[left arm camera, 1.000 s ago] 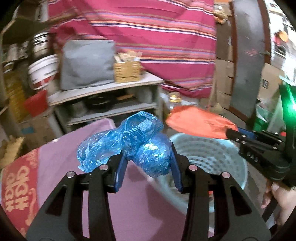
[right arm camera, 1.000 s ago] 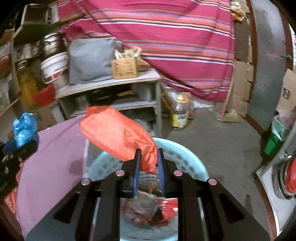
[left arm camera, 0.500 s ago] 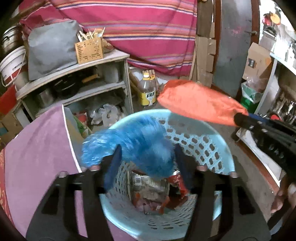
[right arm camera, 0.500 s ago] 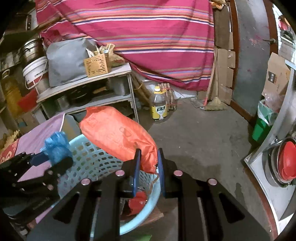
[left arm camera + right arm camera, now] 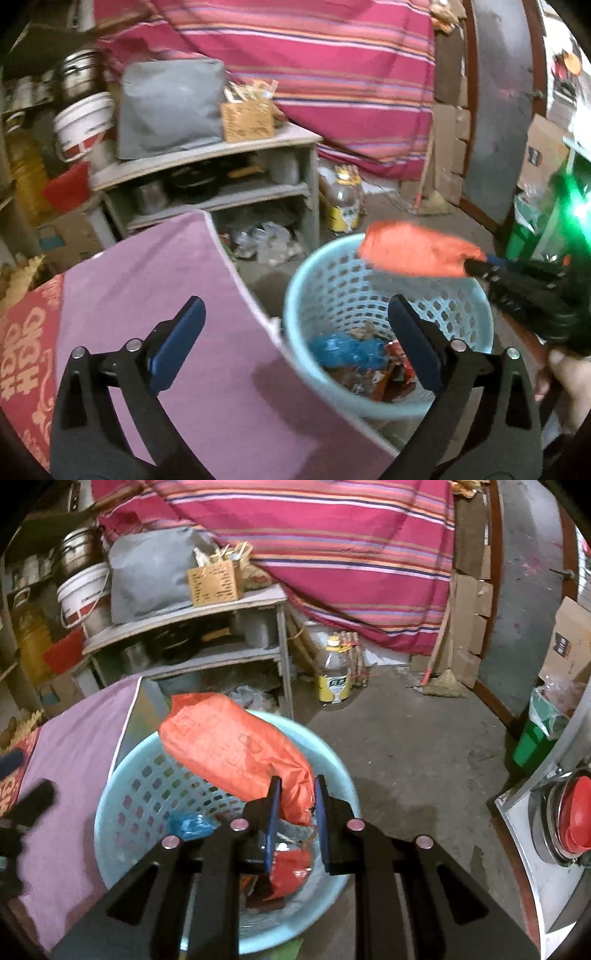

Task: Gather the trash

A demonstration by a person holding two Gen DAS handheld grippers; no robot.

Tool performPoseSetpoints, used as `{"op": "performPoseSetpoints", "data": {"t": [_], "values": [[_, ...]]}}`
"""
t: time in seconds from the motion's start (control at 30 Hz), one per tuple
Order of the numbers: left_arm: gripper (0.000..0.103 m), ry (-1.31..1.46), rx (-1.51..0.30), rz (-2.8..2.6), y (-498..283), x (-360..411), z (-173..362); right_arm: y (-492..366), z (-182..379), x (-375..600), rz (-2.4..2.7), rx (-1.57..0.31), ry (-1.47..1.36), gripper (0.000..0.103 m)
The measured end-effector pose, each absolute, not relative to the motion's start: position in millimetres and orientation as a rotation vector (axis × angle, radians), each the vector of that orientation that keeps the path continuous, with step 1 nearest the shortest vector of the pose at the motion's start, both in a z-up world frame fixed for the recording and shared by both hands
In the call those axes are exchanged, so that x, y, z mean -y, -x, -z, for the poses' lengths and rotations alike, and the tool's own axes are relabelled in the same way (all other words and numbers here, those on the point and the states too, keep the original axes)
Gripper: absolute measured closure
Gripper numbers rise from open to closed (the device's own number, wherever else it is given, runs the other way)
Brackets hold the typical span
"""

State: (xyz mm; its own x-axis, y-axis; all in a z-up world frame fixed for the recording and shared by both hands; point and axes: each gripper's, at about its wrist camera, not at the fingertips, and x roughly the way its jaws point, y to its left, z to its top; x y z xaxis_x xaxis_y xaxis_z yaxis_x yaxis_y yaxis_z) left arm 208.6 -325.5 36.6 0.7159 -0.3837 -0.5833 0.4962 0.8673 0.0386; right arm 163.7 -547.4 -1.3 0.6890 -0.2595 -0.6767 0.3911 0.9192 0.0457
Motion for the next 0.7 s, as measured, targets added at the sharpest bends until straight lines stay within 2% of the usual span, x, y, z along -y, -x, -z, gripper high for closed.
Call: {"op": "performPoseSetpoints", "data": {"t": [0.07, 0.1, 0.13, 0.17, 0.3, 0.57, 0.7], "values": [[0.005, -0.182, -0.589, 0.471, -204, 310, -44, -173, 7, 537, 0.344, -0.757, -0.189, 0.081], [0.005, -0.178, -0.583, 0.459, -201, 302, -48, -177, 10, 533, 0.338, -0.774, -0.182, 0.073], [0.005, -0.176, -0.577, 0.439, -197, 292, -53, -180, 12, 528, 0.340, -0.782, -0.174, 0.044], [0.005, -0.177, -0.571, 0.425, -195, 285, -56, -183, 14, 521, 0.345, -0.782, -0.157, 0.022], [0.005, -0.173, -0.551, 0.364, -182, 253, -68, -191, 17, 504, 0.328, -0.783, -0.147, 0.020], [0.005, -0.119, -0.498, 0.278, -151, 187, -89, -185, 16, 483, 0.326, -0.723, -0.186, 0.005], [0.005, -0.098, -0.472, 0.236, -132, 160, -95, -177, 12, 469, 0.283, -0.684, -0.203, 0.004]]}}
